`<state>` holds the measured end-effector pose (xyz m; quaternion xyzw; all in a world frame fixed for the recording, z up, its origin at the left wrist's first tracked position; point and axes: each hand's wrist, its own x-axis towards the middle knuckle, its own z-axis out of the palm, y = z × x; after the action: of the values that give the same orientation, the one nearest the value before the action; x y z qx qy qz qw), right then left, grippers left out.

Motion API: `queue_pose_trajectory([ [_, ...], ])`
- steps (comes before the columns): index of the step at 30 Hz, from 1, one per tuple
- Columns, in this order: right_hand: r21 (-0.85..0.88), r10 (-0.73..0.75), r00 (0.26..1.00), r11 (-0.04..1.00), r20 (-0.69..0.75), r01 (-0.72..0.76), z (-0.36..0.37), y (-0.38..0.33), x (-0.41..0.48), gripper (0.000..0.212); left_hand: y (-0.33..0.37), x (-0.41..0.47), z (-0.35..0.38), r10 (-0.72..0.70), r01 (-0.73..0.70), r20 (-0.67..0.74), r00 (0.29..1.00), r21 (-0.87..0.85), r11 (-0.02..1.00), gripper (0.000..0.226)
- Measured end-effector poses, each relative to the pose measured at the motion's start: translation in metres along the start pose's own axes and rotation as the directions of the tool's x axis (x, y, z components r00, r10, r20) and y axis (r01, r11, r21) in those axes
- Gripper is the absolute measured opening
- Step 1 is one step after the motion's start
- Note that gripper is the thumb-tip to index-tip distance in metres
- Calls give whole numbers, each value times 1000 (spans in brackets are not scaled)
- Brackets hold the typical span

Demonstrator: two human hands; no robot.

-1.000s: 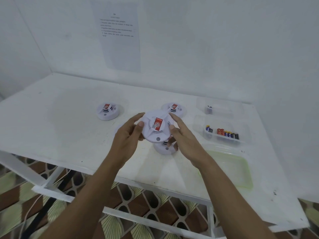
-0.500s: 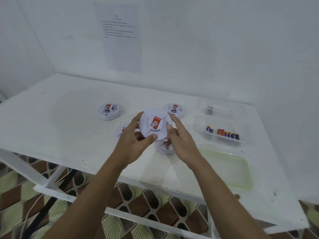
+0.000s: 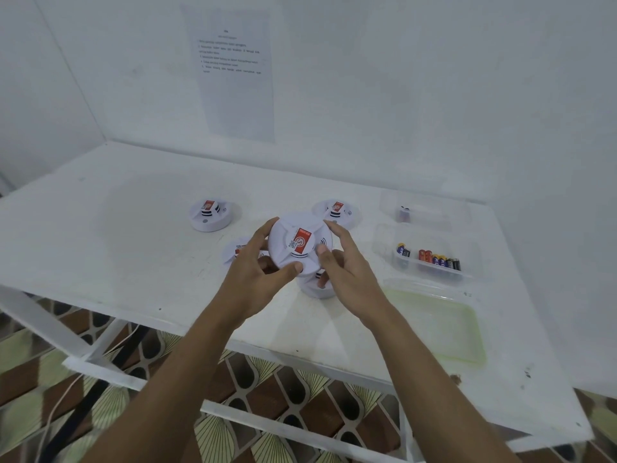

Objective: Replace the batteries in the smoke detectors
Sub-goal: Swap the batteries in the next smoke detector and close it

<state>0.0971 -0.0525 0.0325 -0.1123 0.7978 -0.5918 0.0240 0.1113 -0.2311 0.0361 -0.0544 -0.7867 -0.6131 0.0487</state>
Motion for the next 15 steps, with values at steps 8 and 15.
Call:
queue_pose_trajectory([
  [8, -1, 11, 1000, 1000, 16, -11, 1, 0, 0, 43, -3, -1, 1, -2, 2, 1, 1000, 18, 1000, 72],
  [15, -11, 23, 1000, 1000, 17, -23, 0, 2, 0, 41, -6, 0, 1, -12, 12, 3, 1000, 38, 999, 75],
])
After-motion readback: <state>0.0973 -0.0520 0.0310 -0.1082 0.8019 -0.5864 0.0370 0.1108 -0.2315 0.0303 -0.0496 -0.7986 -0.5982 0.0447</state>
